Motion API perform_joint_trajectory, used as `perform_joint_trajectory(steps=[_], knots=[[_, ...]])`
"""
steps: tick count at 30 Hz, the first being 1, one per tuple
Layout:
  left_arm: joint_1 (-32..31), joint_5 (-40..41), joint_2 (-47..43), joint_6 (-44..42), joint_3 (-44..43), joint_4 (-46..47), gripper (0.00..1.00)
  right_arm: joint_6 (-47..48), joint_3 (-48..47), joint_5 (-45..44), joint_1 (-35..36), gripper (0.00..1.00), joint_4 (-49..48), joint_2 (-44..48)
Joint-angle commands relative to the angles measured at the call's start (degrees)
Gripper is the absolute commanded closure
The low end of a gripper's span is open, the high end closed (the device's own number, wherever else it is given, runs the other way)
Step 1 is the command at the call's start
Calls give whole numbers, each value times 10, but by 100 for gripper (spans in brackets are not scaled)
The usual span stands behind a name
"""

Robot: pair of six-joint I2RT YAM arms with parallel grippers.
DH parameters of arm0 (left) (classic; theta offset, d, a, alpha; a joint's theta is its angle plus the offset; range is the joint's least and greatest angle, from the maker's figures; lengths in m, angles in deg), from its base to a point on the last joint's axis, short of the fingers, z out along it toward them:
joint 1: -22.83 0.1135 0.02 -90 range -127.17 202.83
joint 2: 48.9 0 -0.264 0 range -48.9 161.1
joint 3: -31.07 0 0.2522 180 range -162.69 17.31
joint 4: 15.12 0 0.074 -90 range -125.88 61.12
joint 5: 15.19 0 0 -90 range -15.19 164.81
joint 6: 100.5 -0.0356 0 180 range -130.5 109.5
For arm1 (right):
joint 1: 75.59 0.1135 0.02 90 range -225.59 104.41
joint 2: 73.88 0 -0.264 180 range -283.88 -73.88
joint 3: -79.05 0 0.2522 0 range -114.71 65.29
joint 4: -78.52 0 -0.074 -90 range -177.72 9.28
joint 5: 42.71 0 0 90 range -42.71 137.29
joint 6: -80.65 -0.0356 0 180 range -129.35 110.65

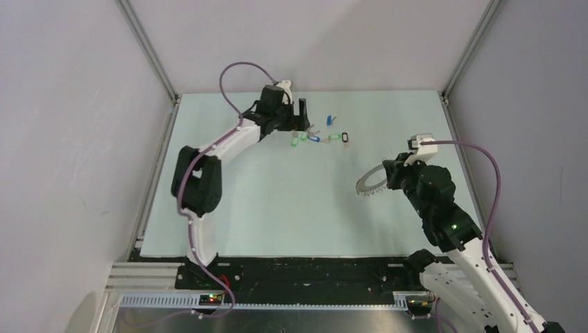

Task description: Remove the keys from the keyring

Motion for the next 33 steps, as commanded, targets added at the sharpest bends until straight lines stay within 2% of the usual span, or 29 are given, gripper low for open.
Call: perform_joint_trajectory(steps=[1, 5, 7, 11, 15, 18, 23, 25, 27, 29, 30, 32, 33], knots=[[-12, 47, -150, 34, 40, 24, 0, -6, -21, 52, -2, 100, -12, -17], [-12, 91, -253, 74, 115, 25, 0, -8, -31, 108, 1, 100, -26, -60], [-5, 81, -312, 86, 173, 25, 0, -14, -40, 125, 11, 100, -40, -87], [12, 77, -445, 102, 243, 25, 0, -11, -57, 114, 66, 100, -79, -149], [32, 72, -564, 61, 287, 12, 0, -3, -90, 75, 147, 100, -120, -226], [54, 76, -634, 16, 290, -44, 0, -4, -117, 77, 177, 100, -172, -301], [80, 139, -705, -56, 314, -110, 0, 3, -235, 106, 211, 100, -244, -445], [84, 165, -726, -76, 326, -118, 0, 4, -309, 132, 214, 100, -258, -529], [85, 183, -739, -90, 331, -124, 0, 2, -390, 145, 214, 100, -258, -575], [87, 193, -741, -99, 330, -128, 0, 0, -449, 148, 212, 72, -255, -600], [88, 197, -741, -101, 329, -129, 0, -1, -471, 145, 211, 44, -248, -604], [88, 195, -739, -103, 327, -130, 0, -3, -473, 132, 207, 22, -232, -604], [88, 188, -736, -102, 326, -130, 0, -7, -466, 117, 204, 20, -226, -596]])
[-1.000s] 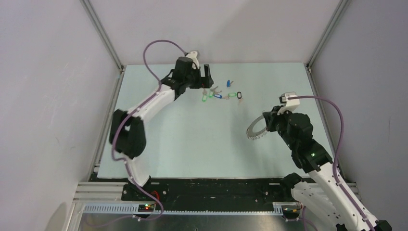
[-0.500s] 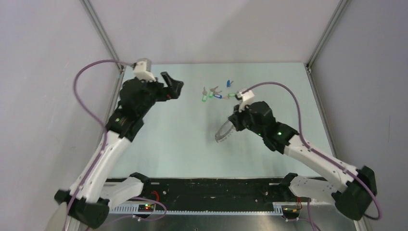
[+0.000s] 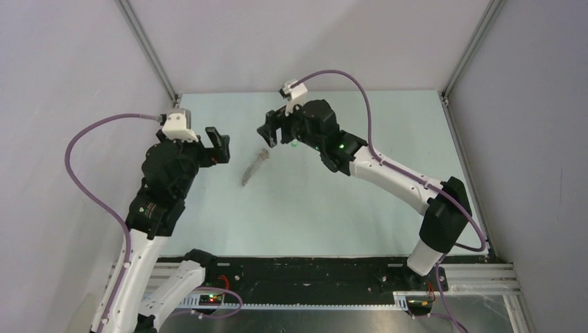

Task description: Remove the keys from the keyring

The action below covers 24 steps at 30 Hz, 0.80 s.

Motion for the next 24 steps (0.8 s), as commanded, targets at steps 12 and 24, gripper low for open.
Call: perform_joint_trajectory(steps=[12, 24], knots=[[5, 7, 60, 44, -42, 4, 0, 6, 168, -87, -85, 16, 40, 244], [5, 0, 56, 36, -169, 12, 0, 90, 171, -142, -129, 15, 78, 422]])
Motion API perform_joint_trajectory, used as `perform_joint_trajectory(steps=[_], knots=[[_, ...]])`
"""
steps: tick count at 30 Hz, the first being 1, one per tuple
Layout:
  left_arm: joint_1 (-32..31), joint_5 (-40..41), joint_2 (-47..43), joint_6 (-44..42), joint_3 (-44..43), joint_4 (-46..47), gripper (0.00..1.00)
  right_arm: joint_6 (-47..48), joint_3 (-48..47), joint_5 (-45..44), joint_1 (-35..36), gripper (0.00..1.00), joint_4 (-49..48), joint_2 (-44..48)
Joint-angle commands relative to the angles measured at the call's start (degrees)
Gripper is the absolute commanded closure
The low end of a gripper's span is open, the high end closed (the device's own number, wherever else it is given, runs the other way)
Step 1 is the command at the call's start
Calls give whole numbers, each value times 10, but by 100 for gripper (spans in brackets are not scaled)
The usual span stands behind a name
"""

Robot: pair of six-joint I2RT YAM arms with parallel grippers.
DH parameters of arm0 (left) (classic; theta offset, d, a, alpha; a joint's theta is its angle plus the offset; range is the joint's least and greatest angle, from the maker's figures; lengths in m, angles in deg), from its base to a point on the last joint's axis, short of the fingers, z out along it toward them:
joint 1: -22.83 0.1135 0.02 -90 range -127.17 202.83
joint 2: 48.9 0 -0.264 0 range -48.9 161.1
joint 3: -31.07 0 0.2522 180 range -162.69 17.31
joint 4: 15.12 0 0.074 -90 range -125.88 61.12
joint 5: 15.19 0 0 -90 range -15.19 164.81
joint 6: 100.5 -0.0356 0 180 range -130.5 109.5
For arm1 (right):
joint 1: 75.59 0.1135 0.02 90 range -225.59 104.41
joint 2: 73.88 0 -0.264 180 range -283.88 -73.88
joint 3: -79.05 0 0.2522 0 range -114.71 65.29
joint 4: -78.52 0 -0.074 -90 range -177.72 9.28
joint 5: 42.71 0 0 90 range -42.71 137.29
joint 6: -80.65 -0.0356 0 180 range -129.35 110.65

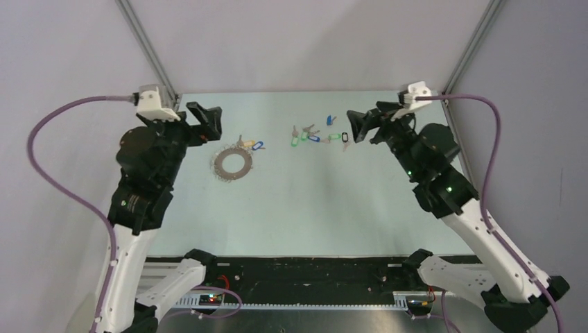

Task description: Remove the keys from the keyring

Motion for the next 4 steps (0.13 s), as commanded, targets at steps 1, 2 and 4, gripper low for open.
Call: perform_joint_trajectory(steps=[1, 2, 4], knots=[[4, 7, -6, -2, -26, 17, 0, 31, -8, -38, -3, 15, 11, 28], [4, 9, -6, -2, -22, 17, 0, 31, -7, -40, -4, 15, 16, 31], [4, 14, -11, 1, -9, 18, 0, 31, -1, -50, -5, 14, 22, 40]])
